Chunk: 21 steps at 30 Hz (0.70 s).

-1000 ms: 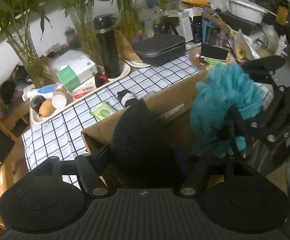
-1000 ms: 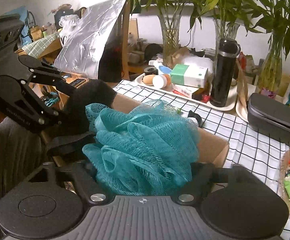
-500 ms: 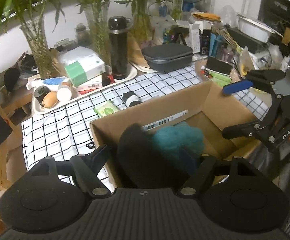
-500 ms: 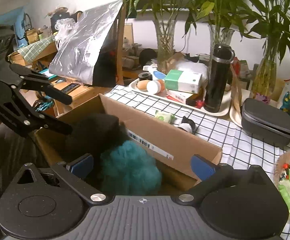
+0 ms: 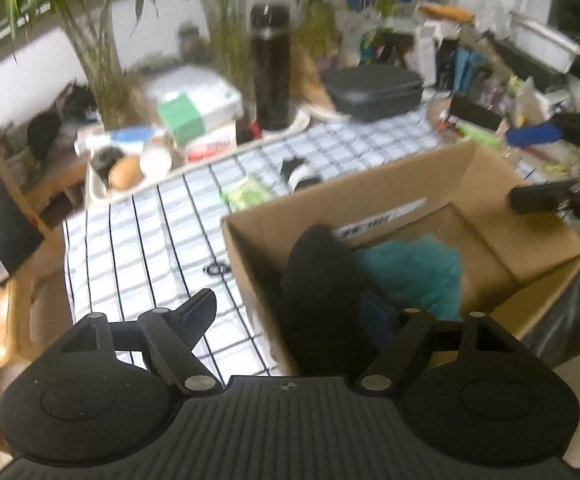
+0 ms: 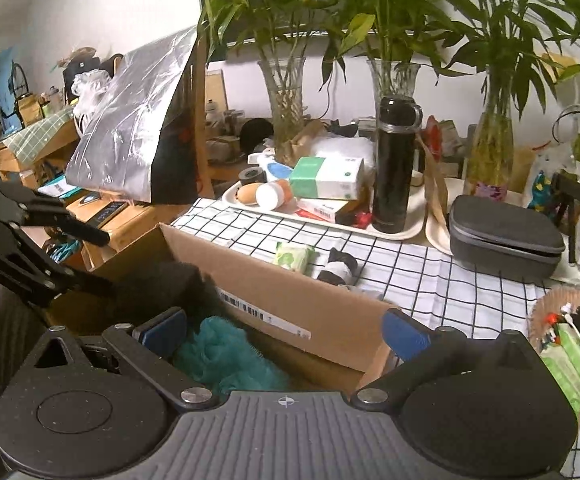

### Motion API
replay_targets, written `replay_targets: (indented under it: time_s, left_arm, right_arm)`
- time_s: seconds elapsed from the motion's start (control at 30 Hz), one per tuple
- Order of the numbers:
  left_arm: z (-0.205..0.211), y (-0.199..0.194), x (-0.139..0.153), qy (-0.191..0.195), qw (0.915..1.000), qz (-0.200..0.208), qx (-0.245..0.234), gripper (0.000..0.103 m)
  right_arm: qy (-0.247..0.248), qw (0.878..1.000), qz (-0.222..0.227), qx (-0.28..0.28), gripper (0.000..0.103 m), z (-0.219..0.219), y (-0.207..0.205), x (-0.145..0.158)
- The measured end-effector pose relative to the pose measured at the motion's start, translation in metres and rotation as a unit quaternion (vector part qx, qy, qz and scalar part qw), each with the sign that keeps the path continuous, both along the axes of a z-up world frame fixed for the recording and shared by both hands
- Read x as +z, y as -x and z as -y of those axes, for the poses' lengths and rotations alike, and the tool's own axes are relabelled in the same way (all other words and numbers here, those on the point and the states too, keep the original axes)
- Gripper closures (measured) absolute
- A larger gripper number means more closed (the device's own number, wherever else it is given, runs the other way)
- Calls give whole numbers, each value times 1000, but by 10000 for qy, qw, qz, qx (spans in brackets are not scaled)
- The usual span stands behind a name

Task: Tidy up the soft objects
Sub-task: 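Move the left tool to the green wipes pack while the right tool approaches the white earbud case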

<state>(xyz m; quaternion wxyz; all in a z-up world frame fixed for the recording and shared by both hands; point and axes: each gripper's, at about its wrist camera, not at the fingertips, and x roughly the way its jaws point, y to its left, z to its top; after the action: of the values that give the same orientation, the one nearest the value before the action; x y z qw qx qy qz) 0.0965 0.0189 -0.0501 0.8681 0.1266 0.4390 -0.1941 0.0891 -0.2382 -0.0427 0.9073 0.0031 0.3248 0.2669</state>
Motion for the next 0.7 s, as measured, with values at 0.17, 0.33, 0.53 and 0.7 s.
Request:
replay_targets:
  time_s: [0.17,0.33,0.53,0.7]
  left_arm:
    - [8,-14,-27,-393,9986,-360,22,22]
    - [12,-20,-40,-677,9961,-563,101,22]
    - [11,-19,-39,-678,9958,-606,119,23]
    - [-13,-19,-18,326,9972,-595,320,23]
  right_arm:
    - [-43,9999,-26,-114,0,2,-3,0]
    - [-64,9998,-71,-201,0,3,-6,-2]
    - [-34,9995,-126,-282,0,3,-9,-4]
    - [-116,9990,-208,-385,0,7,-13,-6]
